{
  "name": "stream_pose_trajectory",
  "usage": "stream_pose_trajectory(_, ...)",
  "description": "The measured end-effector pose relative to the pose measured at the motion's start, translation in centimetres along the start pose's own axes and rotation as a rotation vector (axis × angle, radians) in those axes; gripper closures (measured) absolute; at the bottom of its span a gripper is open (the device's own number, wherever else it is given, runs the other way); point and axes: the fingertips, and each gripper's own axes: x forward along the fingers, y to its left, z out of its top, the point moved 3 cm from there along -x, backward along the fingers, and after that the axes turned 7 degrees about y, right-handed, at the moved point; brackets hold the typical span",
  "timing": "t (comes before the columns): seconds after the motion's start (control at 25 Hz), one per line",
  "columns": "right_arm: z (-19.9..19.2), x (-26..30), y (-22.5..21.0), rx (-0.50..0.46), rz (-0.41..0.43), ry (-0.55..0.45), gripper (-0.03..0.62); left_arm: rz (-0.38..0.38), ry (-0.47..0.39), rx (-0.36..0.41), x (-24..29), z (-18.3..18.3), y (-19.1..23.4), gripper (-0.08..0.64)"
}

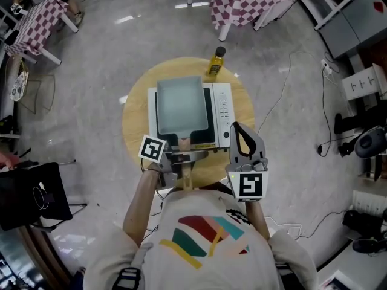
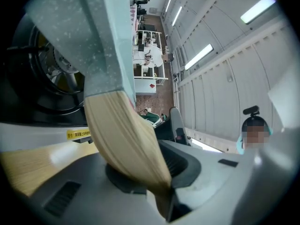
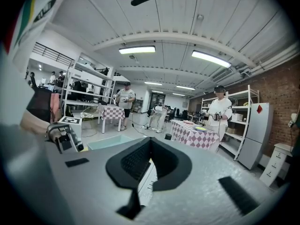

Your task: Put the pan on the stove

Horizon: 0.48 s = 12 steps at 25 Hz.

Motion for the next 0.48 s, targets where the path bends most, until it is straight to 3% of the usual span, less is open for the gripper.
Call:
stream_pose_trajectory(0.36, -0.4, -0.1, -0.1, 0.004, -0.006, 0.023, 0.594, 0.054, 0.032, -0.041, -0.2, -1.2, 1.7, 0.502)
stream_pose_trajectory(0.48, -0.6, -0.1, -0.1, 0.005, -0.003, 0.028, 0.594, 0.050, 0.032, -0.019, 0.0, -1.2, 2.2, 0.503)
